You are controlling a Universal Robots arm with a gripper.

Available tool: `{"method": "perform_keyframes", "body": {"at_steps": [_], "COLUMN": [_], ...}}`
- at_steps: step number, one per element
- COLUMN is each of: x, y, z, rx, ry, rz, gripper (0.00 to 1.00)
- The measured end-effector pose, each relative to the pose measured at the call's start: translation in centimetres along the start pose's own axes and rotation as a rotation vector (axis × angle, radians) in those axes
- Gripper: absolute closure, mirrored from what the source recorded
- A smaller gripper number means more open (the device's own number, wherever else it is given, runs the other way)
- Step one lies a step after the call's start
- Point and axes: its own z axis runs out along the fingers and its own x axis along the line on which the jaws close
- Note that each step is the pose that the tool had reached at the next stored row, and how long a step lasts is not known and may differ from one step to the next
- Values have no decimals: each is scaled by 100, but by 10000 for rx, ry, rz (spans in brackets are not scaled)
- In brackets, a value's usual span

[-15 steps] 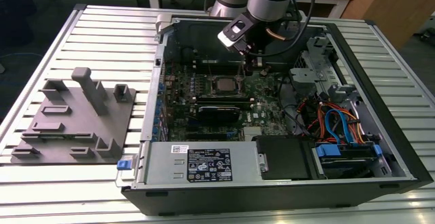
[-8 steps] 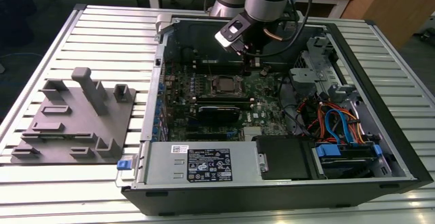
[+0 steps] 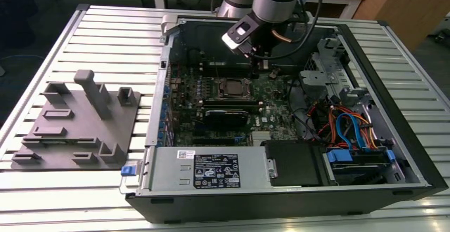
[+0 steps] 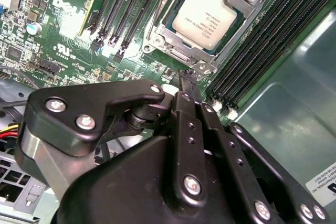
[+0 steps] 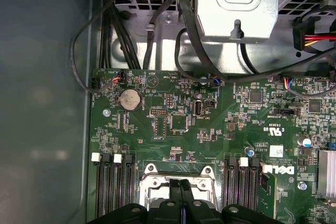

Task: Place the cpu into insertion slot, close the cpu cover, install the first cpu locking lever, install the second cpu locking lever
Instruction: 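Close the cpu cover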

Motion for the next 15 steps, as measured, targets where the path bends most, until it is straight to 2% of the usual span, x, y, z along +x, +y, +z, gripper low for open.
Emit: {"method": "perform_keyframes", "body": {"at_steps": [11, 15], "x": [0, 1], "y": [-37, -78], "z": [9, 17], "rx": [0, -1], "ry": [0, 2], "rz": [0, 1], "gripper": [90, 90]}}
